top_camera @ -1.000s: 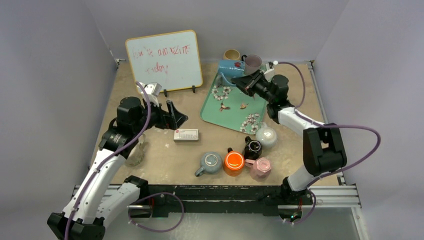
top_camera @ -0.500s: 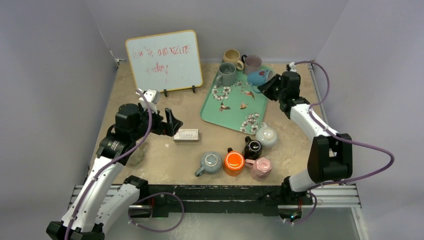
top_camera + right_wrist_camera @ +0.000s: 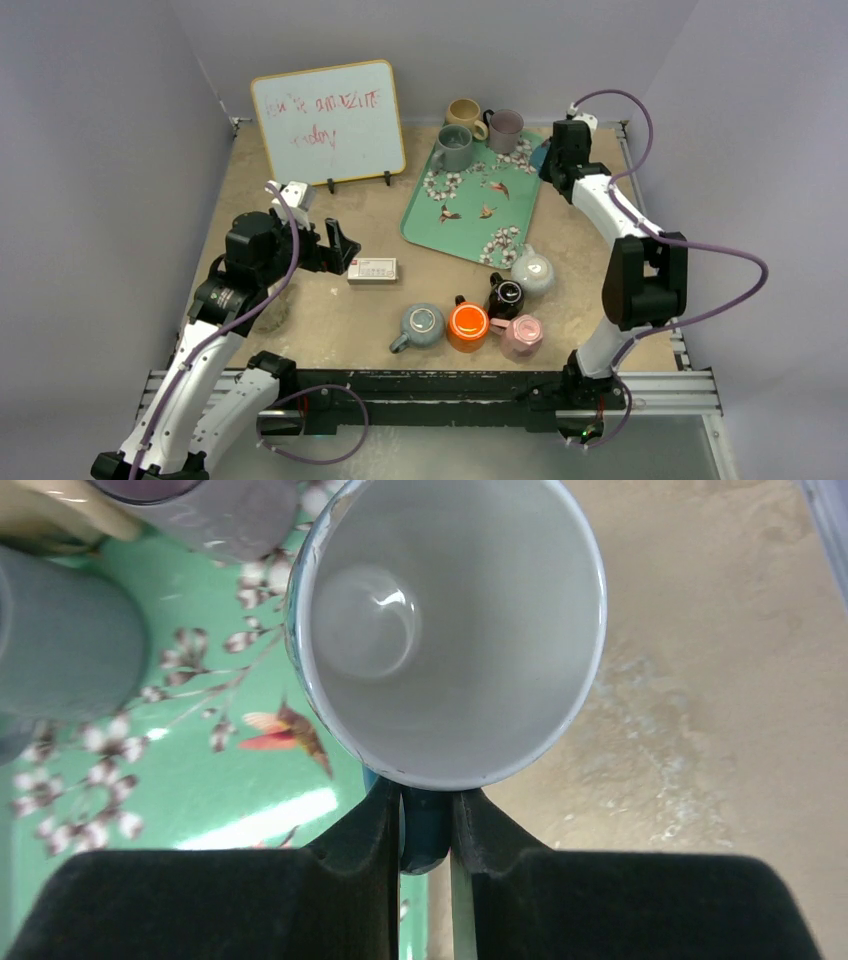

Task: Turn the mug right side up
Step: Place the cup on the tray.

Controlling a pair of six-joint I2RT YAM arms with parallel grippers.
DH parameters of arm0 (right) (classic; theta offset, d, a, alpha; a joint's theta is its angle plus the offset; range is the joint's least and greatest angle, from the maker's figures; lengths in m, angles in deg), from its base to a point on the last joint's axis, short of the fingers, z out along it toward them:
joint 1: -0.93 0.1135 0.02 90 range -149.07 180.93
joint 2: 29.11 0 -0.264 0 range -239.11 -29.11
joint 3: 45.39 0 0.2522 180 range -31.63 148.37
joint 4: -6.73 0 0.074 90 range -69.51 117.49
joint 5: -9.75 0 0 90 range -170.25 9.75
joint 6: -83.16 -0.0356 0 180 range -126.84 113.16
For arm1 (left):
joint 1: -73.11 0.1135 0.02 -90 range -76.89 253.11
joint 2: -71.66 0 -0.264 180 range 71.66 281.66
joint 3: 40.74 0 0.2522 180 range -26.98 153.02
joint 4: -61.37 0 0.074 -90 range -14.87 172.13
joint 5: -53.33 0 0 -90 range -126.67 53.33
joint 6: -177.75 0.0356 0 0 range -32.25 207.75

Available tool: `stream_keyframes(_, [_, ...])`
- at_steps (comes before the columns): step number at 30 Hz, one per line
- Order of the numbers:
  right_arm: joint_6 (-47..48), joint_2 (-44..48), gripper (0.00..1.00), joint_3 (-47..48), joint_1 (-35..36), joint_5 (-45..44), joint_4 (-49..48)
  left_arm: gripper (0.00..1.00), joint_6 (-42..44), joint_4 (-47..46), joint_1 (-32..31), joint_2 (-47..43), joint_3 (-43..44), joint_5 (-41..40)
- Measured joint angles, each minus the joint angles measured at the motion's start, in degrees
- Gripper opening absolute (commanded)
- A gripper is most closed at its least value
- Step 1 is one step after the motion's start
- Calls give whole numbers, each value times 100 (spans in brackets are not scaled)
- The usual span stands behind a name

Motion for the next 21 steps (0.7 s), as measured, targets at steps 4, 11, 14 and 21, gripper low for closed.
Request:
stream_keyframes(4, [334, -461, 0, 415, 33, -378, 229, 100, 9, 2, 0, -35, 0, -42])
stream_keyframes(11, [870, -1141, 0, 1067, 164, -863, 219, 100, 11, 9, 2, -81, 0, -85])
stream_keyframes(14, [1064, -1394, 0, 1207, 188, -890, 70, 100, 9, 9, 2, -109, 0, -85])
stream_keyframes(21, [1471, -2155, 0, 1915, 195, -807, -131, 100, 11, 15, 2, -101, 0, -85])
